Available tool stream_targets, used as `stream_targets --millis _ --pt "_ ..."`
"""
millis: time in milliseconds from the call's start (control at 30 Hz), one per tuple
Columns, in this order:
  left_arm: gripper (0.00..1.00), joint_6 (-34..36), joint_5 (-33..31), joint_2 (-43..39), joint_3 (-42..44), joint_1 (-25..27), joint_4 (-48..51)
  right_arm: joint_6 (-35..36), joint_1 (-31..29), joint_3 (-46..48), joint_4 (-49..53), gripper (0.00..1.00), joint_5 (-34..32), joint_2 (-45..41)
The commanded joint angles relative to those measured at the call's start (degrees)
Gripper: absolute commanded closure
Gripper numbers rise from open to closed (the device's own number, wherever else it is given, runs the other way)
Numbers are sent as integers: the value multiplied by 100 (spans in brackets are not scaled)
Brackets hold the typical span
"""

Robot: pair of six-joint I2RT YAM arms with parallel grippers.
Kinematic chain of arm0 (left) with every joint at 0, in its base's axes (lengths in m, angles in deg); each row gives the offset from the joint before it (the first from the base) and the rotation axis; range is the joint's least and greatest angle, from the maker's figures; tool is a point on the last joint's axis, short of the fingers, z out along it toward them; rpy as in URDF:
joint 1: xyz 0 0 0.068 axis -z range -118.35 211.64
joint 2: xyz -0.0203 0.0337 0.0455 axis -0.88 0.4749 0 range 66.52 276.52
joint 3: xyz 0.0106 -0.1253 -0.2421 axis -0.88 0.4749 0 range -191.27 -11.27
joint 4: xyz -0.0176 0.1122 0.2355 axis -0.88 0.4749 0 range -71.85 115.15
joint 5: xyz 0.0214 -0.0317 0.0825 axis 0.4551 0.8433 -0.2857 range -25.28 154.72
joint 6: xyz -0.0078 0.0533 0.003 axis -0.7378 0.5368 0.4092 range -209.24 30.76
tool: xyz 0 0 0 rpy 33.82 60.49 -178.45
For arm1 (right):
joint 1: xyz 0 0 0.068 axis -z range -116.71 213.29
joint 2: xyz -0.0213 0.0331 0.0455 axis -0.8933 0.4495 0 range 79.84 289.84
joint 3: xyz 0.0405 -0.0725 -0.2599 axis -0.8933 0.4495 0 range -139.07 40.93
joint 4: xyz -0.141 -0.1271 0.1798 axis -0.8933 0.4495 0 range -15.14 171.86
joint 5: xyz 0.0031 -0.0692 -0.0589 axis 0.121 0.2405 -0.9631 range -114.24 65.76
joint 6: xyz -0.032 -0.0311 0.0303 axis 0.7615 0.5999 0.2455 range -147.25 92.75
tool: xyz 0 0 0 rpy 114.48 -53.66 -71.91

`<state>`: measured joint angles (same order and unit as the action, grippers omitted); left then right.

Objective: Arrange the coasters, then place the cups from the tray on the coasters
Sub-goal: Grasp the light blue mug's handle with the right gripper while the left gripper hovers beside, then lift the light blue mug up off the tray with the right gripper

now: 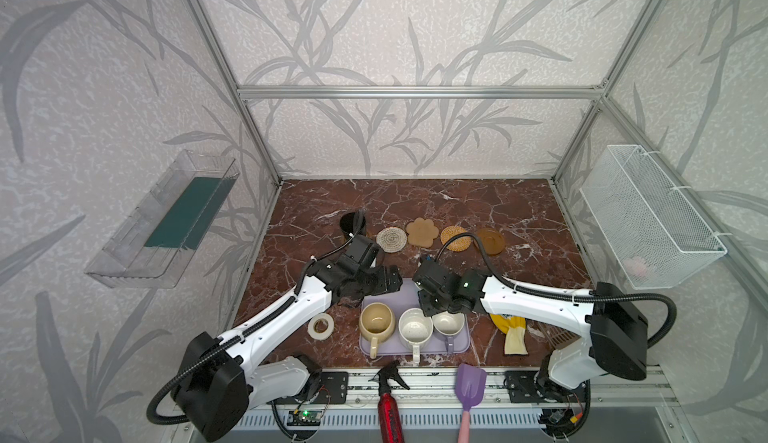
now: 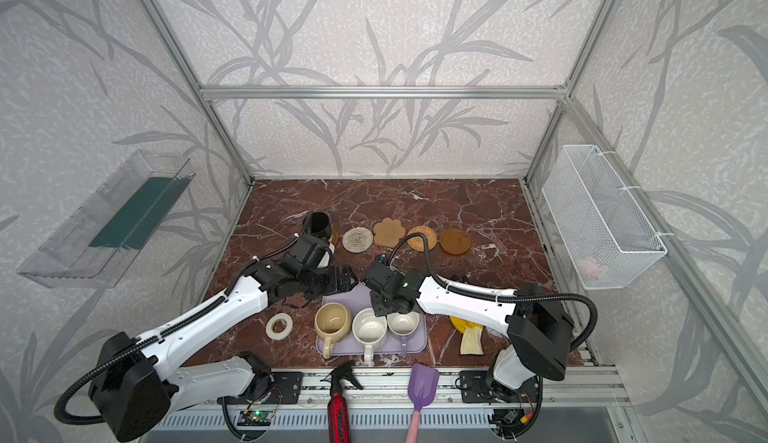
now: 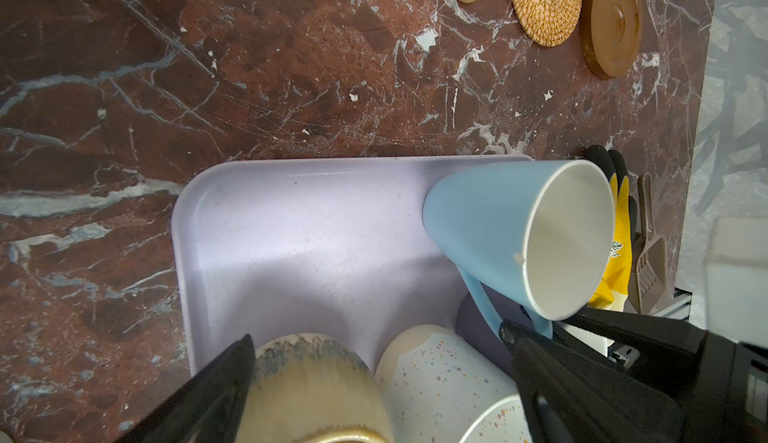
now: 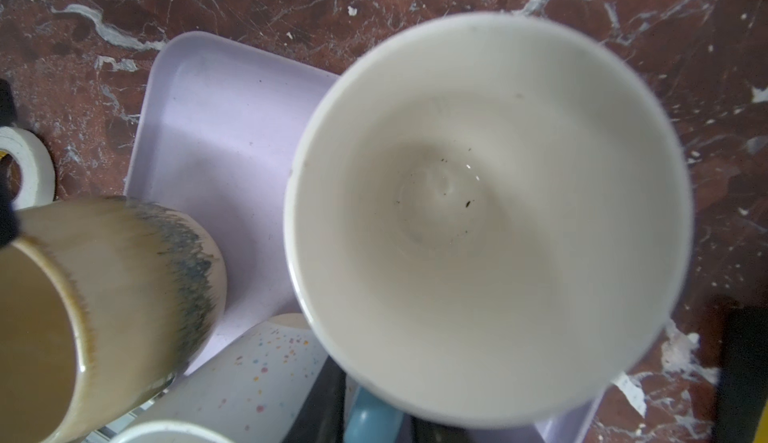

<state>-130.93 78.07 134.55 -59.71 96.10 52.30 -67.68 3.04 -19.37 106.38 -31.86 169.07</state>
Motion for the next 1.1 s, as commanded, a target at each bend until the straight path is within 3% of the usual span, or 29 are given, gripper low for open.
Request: stream_targets --millis 0,300,733,1067 --pt "1 92 -124 -45 -77 21 153 70 36 -203 103 73 -139 133" --pt "1 100 -107 -54 -69 26 109 52 66 -267 95 80 -170 215" --pt "1 -38 -74 -273 20 18 -55 54 115 -313 -33 76 -99 388" --pt "1 -148 -88 -451 45 22 -75 182 126 -395 -177 80 -82 439"
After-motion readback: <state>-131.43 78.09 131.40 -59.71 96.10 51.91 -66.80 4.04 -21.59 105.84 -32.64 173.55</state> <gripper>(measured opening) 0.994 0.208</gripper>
